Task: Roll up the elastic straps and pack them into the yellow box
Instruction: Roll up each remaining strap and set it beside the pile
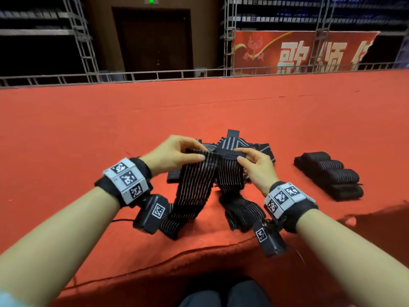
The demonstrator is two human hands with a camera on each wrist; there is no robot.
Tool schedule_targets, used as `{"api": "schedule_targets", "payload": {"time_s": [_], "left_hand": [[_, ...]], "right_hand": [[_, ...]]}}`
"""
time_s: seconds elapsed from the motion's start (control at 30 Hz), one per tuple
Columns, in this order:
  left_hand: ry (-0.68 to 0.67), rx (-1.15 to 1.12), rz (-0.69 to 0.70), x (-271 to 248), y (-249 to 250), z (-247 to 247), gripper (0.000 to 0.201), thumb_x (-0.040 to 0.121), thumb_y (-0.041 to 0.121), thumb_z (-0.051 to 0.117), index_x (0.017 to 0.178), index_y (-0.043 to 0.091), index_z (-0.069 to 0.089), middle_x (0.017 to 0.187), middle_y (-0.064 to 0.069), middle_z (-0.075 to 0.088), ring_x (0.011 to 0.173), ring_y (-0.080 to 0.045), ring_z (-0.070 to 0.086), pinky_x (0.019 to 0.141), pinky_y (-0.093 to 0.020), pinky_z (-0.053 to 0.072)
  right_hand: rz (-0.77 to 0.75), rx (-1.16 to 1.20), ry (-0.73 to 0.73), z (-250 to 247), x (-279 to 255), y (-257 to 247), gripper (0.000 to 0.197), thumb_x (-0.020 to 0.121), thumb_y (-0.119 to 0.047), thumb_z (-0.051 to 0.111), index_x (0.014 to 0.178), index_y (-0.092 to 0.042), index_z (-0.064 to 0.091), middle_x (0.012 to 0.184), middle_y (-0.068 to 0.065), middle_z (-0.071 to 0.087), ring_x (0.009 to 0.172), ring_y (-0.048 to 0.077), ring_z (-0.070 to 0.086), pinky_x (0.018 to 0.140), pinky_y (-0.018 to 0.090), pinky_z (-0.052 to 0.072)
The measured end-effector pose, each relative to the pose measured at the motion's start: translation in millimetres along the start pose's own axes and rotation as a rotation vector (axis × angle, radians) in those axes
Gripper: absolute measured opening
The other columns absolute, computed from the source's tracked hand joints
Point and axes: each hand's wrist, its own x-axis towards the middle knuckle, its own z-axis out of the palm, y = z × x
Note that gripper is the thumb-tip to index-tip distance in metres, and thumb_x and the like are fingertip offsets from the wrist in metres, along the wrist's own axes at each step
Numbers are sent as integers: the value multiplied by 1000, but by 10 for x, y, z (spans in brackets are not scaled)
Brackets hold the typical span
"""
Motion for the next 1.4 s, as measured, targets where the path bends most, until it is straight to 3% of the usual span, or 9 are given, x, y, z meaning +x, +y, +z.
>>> {"api": "schedule_targets", "payload": {"time_s": [0.17, 0.27, 0.43, 0.67, 0.8, 0.93, 1.2, 1.33, 1.4], "left_hand": [[62, 19, 34, 15, -33, 280, 5, 88, 8, 67, 91, 13, 68, 82, 7, 64, 71, 8, 57, 72, -10, 42], [144, 81, 72, 52, -102, 363, 17, 86, 12, 69, 84, 29, 66, 100, 10, 61, 92, 6, 53, 83, -9, 35], [145, 102, 29, 52, -108, 422, 15, 86, 19, 70, 84, 34, 67, 125, 4, 54, 112, -5, 49, 88, -18, 34], [200, -57, -32, 41, -175, 458, 16, 85, 15, 72, 80, 29, 69, 117, 2, 65, 111, -10, 59, 101, -29, 42], [215, -203, -78, 4, -147, 475, 5, 86, 11, 69, 88, 15, 71, 92, -4, 70, 84, -12, 67, 73, -22, 53], [248, -322, -95, -16, -127, 500, 7, 87, 10, 68, 94, 11, 71, 81, 2, 69, 69, -5, 66, 57, -15, 48], [334, -540, -84, -3, -147, 592, 29, 83, -1, 68, 104, 19, 66, 101, -6, 70, 96, -21, 65, 89, -37, 54], [398, -604, -108, 20, -187, 629, 39, 83, -6, 67, 106, 24, 59, 94, -4, 68, 93, -21, 64, 91, -41, 52], [399, -609, -98, 23, -193, 636, 41, 82, -6, 68, 109, 25, 60, 96, -6, 68, 93, -22, 65, 90, -40, 52]], "right_hand": [[15, 114, -150, 35, -91, -98, 24, 96, -9, 55, 108, -26, 68, 81, 1, 64, 72, -1, 59, 60, 12, 46], [54, 233, -209, 41, -136, -147, 26, 95, -3, 54, 113, -17, 67, 86, -8, 74, 74, -1, 63, 60, 10, 46], [86, 234, -294, 36, -185, -188, 30, 93, -2, 55, 110, -22, 70, 104, 3, 73, 92, 12, 61, 69, 14, 47], [84, 319, -371, 102, -224, -237, 30, 95, -3, 52, 109, -24, 70, 108, 2, 73, 99, 14, 66, 87, 29, 49], [87, 382, -389, 126, -236, -246, 32, 96, -1, 48, 112, -21, 68, 108, 3, 73, 98, 13, 67, 84, 22, 53], [96, 449, -363, 167, -236, -248, 28, 95, -4, 52, 114, -19, 67, 108, 4, 73, 100, 15, 68, 83, 23, 53], [147, 517, -345, 174, -235, -296, 31, 97, -4, 45, 116, -15, 66, 105, 6, 73, 94, 13, 68, 78, 22, 53], [212, 494, -340, 190, -217, -316, 30, 98, -22, 44, 114, -15, 69, 116, 13, 69, 105, 23, 64, 94, 36, 47], [162, 396, -310, 221, -232, -324, 25, 97, -25, 55, 106, -9, 71, 104, 11, 72, 95, 22, 67, 85, 31, 50]]}}
